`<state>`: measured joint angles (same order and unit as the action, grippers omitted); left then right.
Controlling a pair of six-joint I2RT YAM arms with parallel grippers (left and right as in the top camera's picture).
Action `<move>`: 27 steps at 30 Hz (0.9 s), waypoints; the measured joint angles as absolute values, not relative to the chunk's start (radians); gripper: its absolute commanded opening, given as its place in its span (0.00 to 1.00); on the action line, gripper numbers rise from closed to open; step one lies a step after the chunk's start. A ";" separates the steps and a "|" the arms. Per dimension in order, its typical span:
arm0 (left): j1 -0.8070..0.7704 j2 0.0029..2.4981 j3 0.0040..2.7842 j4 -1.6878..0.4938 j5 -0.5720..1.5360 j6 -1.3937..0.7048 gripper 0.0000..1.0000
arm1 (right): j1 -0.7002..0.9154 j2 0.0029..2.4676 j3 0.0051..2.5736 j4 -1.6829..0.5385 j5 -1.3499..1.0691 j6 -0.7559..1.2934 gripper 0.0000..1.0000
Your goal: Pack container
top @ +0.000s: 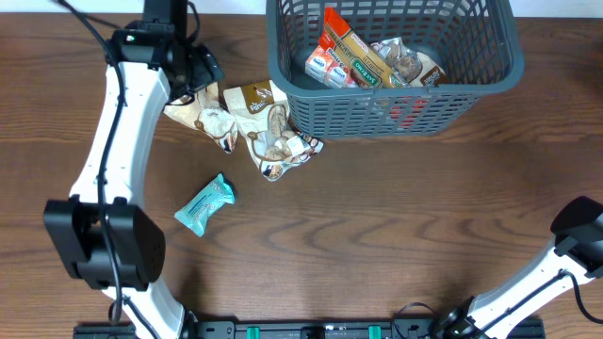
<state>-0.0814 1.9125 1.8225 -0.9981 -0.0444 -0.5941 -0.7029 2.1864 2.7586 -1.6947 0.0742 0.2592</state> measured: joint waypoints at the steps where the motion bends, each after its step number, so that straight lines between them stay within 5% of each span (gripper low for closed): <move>1: -0.079 1.924 1.822 -0.995 -0.046 -0.619 0.99 | -0.703 2.186 2.759 -1.695 0.074 0.259 0.99; 27: -0.092 2.257 1.822 -0.961 -0.002 -0.840 0.99 | -0.703 2.186 2.759 -1.694 0.074 0.259 0.99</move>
<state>-0.0917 2.2574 1.8225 -0.9607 -0.0017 -0.8398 -0.7029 2.1864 2.7586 -1.6943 0.0742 0.2592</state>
